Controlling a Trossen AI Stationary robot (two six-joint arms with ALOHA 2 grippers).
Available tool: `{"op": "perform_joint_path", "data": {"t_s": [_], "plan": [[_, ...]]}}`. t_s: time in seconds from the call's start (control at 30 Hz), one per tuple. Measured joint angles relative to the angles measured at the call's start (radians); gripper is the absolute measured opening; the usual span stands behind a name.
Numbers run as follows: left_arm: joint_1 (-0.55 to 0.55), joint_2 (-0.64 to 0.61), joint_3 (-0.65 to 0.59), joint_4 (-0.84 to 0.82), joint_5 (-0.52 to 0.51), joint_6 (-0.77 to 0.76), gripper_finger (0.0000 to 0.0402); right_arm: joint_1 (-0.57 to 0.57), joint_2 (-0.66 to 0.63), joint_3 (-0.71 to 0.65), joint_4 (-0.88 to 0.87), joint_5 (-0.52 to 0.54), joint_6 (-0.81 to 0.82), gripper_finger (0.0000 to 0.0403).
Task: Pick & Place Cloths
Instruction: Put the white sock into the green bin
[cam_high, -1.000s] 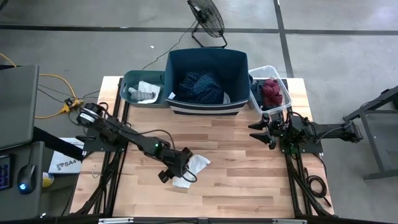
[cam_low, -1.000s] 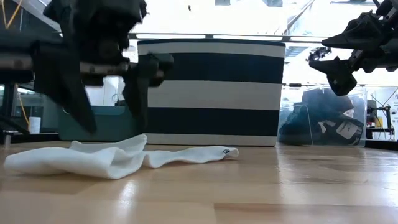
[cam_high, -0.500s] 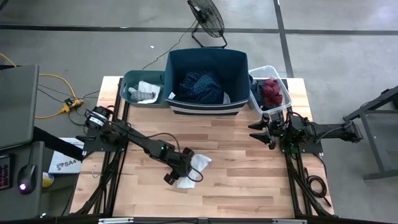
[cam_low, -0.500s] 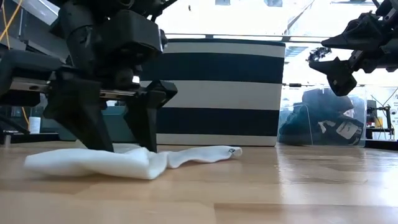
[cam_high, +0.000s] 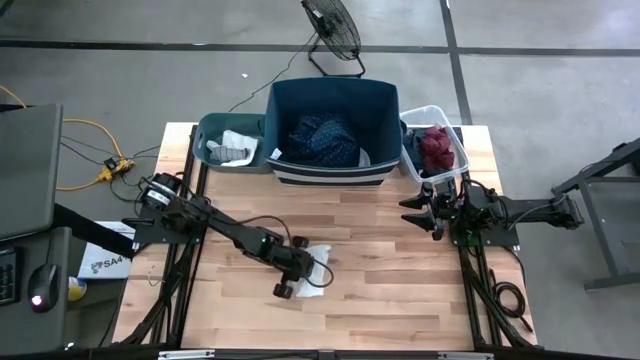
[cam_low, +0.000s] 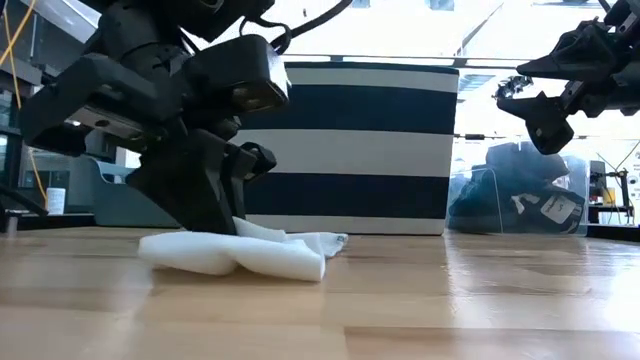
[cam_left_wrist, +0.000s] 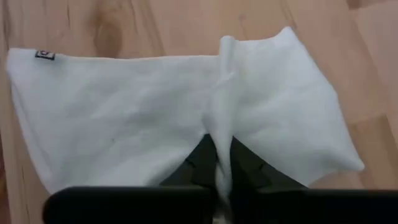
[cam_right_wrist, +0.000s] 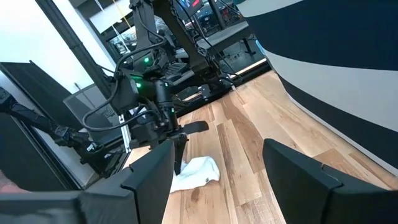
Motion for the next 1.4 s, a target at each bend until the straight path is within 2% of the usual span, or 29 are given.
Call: {"op": "perform_joint_path", "data": {"t_s": [0.17,0.3,0.5,0.63,0.93,1.07,1.2,1.4], "plan": [[0.0,-0.062,0.018,-0.074,0.0,-0.093,0.0008,0.0,0.0,0.0,0.0,0.0,0.0,0.0237],[0.0,-0.154,0.083,-0.295,-0.078,-0.19,0.0005,0.0,0.0,0.0,0.0,0.0,0.0,0.0237],[0.0,-0.315,0.262,-0.616,-0.226,-0.335,0.0003,0.0,0.0,0.0,0.0,0.0,0.0,0.0237],[0.0,-0.376,0.411,-0.805,-0.374,-0.453,0.0003,0.0,0.0,0.0,0.0,0.0,0.0,0.0237],[0.024,-0.4,0.774,-1.252,-0.818,-0.712,0.0002,0.0,0.004,0.0,0.0,0.0,0.0,0.0237],[0.104,-0.401,0.881,-1.365,-0.915,-0.731,0.0002,0.0,0.006,0.0,0.0,0.0,0.0,0.0237],[0.233,-0.401,0.965,-1.445,-0.996,-0.686,0.0002,0.0,0.006,0.0,0.0,0.0,0.0,0.0237],[0.492,-0.401,1.009,-1.464,-0.989,-0.533,0.0002,0.0,0.006,0.0,0.0,0.0,0.0,0.0237]]}}
